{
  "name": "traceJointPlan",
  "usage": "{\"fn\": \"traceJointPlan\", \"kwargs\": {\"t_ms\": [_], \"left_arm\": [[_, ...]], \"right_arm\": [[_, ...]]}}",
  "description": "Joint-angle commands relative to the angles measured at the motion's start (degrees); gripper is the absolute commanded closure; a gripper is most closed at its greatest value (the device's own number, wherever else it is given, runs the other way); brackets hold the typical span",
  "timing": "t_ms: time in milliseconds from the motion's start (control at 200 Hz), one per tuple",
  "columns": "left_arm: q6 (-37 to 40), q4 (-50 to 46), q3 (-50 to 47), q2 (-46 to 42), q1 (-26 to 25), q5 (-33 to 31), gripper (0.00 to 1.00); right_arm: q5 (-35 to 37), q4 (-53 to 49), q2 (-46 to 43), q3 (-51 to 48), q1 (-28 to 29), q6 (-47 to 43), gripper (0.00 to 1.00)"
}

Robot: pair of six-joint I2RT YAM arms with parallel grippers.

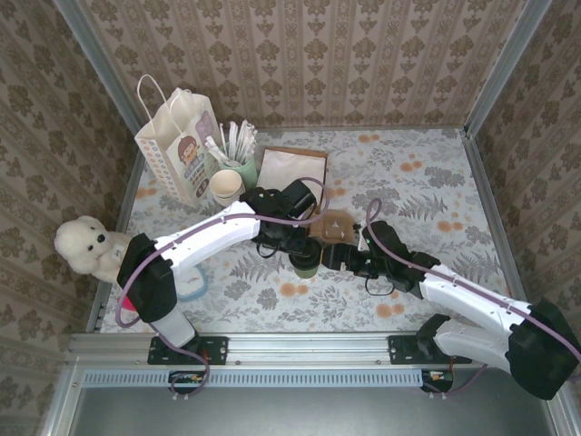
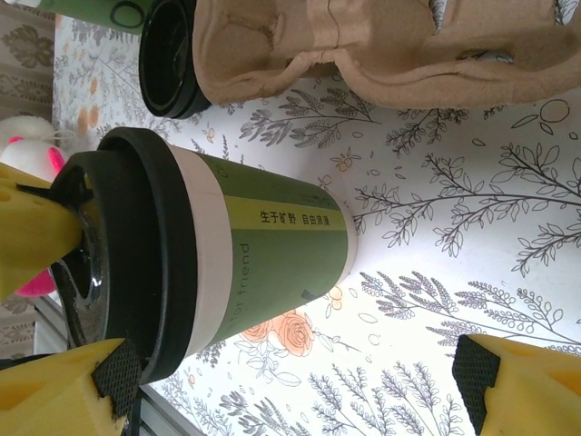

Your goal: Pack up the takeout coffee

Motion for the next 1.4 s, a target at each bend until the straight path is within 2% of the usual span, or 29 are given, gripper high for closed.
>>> {"fn": "traceJointPlan", "kwargs": {"t_ms": [0,970,1255,1395], "left_arm": [[-0.3,-0.3,-1.0,1.5,0.4,0.9,1.00],[0.1,-0.2,-1.1,2.8,0.4,2.4,1.00],[1.6,-5.5,-2.2,7.3,0.7,3.3,1.00],[3.8,-8.7,-5.1,9.1,0.8,4.4,1.00]], "right_arm": [[-2.0,0.9,0.9,2.1,-0.3,-0.1,0.08],[3.6,-9.2,6.1,4.0,-0.3,-0.1,0.06],[5.7,-14.8,10.5,3.2,-0.3,2.6,0.06],[4.3,-17.0,13.0,0.4,-0.3,4.3,0.07]]}}
